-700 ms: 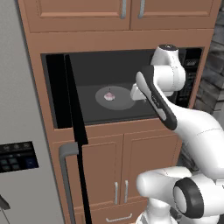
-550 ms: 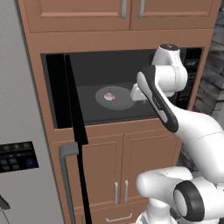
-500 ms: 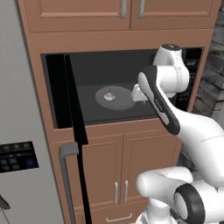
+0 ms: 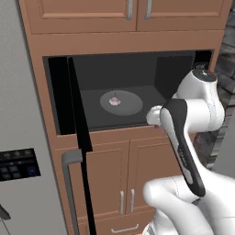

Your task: Close the microwave door.

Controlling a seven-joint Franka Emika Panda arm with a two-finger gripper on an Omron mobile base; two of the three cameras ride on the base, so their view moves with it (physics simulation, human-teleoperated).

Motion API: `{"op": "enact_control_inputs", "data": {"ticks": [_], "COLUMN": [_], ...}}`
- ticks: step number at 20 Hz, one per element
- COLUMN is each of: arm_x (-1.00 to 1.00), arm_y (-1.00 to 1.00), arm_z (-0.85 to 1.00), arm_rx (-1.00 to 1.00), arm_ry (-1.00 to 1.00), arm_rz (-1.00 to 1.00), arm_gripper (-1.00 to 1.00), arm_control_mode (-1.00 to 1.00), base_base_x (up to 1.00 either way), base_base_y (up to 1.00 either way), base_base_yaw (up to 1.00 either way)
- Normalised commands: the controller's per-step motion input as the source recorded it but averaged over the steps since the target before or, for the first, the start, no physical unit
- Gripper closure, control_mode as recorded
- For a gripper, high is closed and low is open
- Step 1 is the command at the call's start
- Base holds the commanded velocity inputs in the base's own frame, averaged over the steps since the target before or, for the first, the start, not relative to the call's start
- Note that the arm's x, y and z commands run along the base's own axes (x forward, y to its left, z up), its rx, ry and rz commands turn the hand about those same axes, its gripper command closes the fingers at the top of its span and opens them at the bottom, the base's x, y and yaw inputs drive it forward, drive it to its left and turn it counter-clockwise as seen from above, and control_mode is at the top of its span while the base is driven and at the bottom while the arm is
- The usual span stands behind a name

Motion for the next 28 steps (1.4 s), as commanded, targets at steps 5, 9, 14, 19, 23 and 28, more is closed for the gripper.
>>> {"op": "enact_control_inputs", "data": {"ticks": [5,9,14,19,23,28], "arm_x": [-1.0,-1.0,-1.0,-1.0,-1.0,-1.0], "arm_y": [0.2,0.17,0.05,0.21,0.21,0.07], "arm_z": [0.0,0.0,0.0,-0.25,-0.53,-0.39], "arm_rx": [0.0,0.0,0.0,-0.06,-0.03,-0.09], "arm_ry": [-0.29,-0.34,-0.26,-0.17,-0.24,-0.23], "arm_rz": [-0.14,-0.1,-0.01,0.0,0.0,0.06], "arm_gripper": [-1.0,-1.0,-1.0,-1.0,-1.0,-1.0], "arm_control_mode": [-1.0,-1.0,-1.0,-1.0,-1.0,-1.0], "base_base_x": [0.0,0.0,0.0,0.0,0.0,0.0], "base_base_y": [0.0,0.0,0.0,0.0,0.0,0.0], "base_base_yaw": [0.0,0.0,0.0,0.0,0.0,0.0]}}
